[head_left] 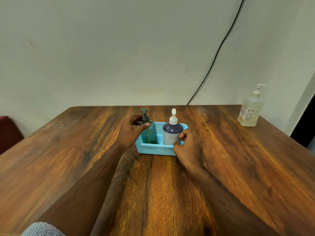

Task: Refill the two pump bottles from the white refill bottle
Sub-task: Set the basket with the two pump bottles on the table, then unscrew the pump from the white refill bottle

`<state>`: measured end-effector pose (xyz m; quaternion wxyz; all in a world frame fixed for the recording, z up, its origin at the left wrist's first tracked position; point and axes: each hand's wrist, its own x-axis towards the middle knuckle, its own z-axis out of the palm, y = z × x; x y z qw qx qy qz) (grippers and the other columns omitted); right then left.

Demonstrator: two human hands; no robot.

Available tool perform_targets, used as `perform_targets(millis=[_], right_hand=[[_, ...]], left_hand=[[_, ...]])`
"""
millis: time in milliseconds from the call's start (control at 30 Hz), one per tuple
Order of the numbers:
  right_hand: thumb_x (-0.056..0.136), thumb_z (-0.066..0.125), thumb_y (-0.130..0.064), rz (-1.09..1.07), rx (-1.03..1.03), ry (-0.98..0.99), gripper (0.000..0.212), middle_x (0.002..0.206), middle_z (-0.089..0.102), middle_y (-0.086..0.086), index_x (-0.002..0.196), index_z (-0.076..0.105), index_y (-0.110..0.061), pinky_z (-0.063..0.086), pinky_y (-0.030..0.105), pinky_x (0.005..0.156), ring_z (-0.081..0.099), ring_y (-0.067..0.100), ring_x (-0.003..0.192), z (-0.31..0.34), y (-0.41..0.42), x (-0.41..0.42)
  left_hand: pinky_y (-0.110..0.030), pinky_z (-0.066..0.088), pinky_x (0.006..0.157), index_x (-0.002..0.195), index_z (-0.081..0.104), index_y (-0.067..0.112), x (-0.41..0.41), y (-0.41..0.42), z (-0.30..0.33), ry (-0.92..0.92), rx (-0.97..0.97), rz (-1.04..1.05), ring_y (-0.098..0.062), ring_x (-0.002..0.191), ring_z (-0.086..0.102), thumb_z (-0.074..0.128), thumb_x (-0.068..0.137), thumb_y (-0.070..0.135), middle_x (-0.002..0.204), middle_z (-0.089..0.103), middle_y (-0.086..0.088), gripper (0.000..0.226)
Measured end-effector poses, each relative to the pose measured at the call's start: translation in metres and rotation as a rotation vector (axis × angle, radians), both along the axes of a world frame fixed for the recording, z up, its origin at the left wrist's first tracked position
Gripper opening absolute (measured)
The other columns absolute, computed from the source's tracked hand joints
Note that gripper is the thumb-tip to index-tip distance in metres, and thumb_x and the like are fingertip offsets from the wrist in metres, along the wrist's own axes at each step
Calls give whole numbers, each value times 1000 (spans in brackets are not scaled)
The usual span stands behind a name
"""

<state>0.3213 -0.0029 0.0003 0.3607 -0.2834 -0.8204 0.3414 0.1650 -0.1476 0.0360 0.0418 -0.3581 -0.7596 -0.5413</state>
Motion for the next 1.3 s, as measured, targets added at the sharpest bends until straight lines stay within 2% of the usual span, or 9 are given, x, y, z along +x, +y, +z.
perform_targets(millis=[200,467,533,633,767,867,967,1100,1300], right_hand=[[75,72,-6,-13,-7,33,27,96,57,-5,93,55,-17,36,12,61,54,12,91,10,3,4],[78,68,-1,-52,-19,91,21,86,57,-4,89,57,-14,34,9,56,51,9,78,42,23,14],[84,70,-5,-11,-70,21,16,89,59,-2,95,60,-12,43,11,69,54,11,82,53,48,20],[92,69,-34,414,-434,-175,28,106,64,5,105,62,-11,49,34,95,60,20,98,73,89,37],[91,65,-15,-123,-60,59,12,101,66,9,102,65,-9,40,20,73,61,23,93,82,108,53],[85,66,-11,-243,21,139,10,90,66,0,93,63,-16,44,22,65,62,17,84,89,124,68],[81,65,-13,-309,3,152,11,90,66,-1,91,62,-16,50,29,73,62,18,86,90,156,85],[80,67,-19,-356,-25,89,21,97,67,4,100,61,-15,49,28,79,63,21,92,82,203,103],[85,75,-34,-441,-29,-89,48,123,61,9,122,52,-14,43,32,89,54,27,116,67,276,101]], left_hand=[[-19,47,73,119,60,21,5,1,3,68,36,136,-5,95,59,83,77,34,107,63,6,50],[-33,49,64,98,59,20,30,22,44,331,222,196,-11,73,53,75,84,25,81,57,1,22],[-33,48,63,91,60,19,42,40,61,408,217,154,-13,70,53,74,84,24,76,58,2,17],[-31,44,62,80,60,17,65,77,85,510,222,59,-15,65,54,71,82,25,68,58,2,14],[-25,40,63,75,61,17,99,138,100,578,136,-94,-11,64,53,70,81,24,65,59,6,13],[-26,44,64,78,63,19,118,182,95,581,-13,-242,-9,66,55,69,79,22,67,61,7,7],[-29,49,63,81,65,17,129,220,86,508,-101,-351,-10,67,59,68,79,21,71,64,4,5],[-17,45,58,84,67,12,134,264,70,320,-105,-356,-9,66,59,71,83,18,77,68,-2,7],[-22,46,62,87,67,8,123,307,48,128,-84,-304,-8,63,56,69,84,13,73,64,-1,6]])
